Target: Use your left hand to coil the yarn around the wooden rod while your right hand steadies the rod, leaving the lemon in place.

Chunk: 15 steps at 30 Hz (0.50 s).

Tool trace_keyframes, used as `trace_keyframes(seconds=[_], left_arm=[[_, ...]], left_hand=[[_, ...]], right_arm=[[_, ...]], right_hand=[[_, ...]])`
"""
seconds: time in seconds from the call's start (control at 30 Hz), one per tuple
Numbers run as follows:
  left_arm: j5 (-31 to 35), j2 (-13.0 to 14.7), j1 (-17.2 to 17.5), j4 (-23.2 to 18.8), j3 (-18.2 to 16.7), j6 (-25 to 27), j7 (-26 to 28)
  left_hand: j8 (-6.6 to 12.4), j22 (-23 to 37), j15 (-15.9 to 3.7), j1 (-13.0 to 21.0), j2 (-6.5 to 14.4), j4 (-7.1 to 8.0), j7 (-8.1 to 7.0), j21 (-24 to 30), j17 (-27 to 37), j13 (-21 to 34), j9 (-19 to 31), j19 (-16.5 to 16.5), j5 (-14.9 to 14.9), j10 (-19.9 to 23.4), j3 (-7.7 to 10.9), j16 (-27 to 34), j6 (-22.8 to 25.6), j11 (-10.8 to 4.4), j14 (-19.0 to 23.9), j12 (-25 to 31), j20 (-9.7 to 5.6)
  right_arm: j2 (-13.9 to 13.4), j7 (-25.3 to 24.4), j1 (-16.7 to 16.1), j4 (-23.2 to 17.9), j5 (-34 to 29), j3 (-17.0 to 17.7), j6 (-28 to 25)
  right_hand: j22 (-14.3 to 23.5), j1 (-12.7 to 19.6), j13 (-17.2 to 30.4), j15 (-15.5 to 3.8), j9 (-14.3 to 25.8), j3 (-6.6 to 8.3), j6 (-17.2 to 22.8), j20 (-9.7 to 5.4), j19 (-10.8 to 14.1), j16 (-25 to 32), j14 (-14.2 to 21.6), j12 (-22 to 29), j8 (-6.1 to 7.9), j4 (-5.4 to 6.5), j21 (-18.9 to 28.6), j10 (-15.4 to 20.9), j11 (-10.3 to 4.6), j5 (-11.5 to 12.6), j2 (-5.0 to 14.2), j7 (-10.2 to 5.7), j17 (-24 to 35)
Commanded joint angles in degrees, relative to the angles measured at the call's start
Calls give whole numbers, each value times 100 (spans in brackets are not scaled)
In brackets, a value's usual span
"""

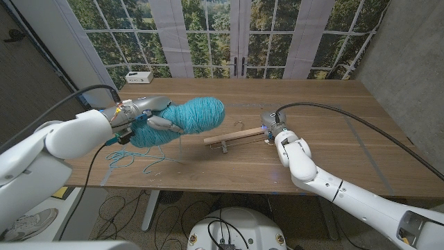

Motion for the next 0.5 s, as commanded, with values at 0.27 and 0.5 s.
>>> trace_keyframes(seconds=[0.27,0.5], left_arm=[[115,37,-60,18,32,-37,28],[172,24,-185,10,33,-20,103]], left_hand=[[-32,797,-1136,272,553,1381,-535,346,1682,3323,36,-35,-19,222,1434,1048,531,-484,1502,47,-550],[-30,782,-1132,256,543,1394,-540,363,1667,3320,62,-83,-22,220,1435,1021,535,-492,1476,32,-551]], right_arm=[[144,-2843,-714,-281,941,590,226],[286,-3735,-819,-224,1288,724,369]], right_hand=[[15,396,823,-821,556,-63,786,-546,30,-54,78,961,139,42,66,730,-529,83,255,-236,60],[22,430,922,-818,645,-122,781,-538,49,-139,85,1064,169,77,114,828,-589,128,264,-235,102]])
